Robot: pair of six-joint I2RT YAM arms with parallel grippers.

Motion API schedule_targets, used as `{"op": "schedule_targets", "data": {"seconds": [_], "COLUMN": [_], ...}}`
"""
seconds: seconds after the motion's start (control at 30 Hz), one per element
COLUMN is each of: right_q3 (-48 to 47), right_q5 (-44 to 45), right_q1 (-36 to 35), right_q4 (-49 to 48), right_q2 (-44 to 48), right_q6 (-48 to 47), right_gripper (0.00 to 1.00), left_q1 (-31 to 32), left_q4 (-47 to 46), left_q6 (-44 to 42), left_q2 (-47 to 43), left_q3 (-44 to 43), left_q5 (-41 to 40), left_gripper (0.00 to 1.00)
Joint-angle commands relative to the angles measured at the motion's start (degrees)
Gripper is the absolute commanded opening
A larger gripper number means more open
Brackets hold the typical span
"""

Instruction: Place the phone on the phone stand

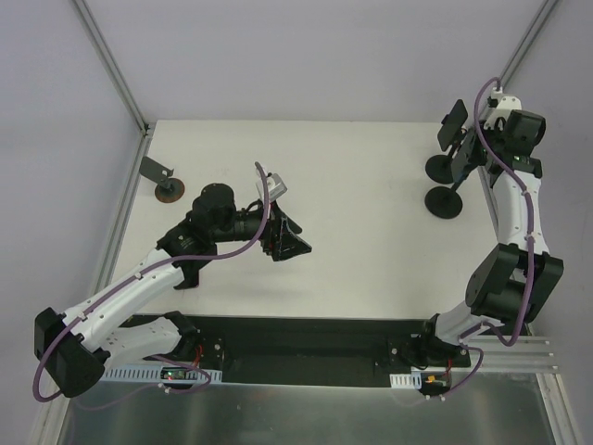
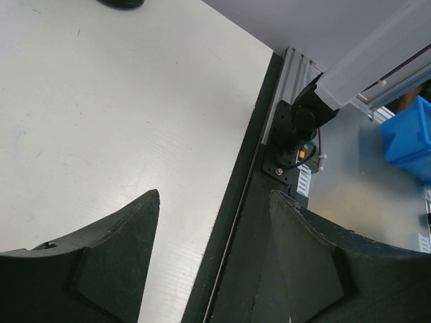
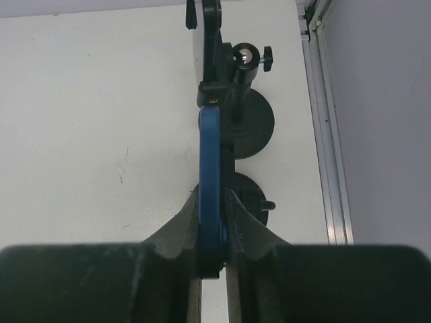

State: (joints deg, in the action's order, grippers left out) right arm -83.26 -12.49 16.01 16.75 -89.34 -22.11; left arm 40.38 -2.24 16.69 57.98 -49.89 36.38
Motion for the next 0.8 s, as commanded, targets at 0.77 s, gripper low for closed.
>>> {"op": "schedule_targets", "data": {"seconds": [0.77], "right_q3": [-9.3], "right_q5": [-1.5], "right_q1": [-1.1], "right_q4": [4.5], "right_q2": [-1.5], "right_q6": [-10.3], "right_gripper": [0.01], "left_q1": [-1.3], "left_q4": [-2.9], "left_q6": [6.2], "left_q2": [-2.4], "left_q3": [-1.6], "left_q5": [4.3], "left_gripper": [0.63]}}
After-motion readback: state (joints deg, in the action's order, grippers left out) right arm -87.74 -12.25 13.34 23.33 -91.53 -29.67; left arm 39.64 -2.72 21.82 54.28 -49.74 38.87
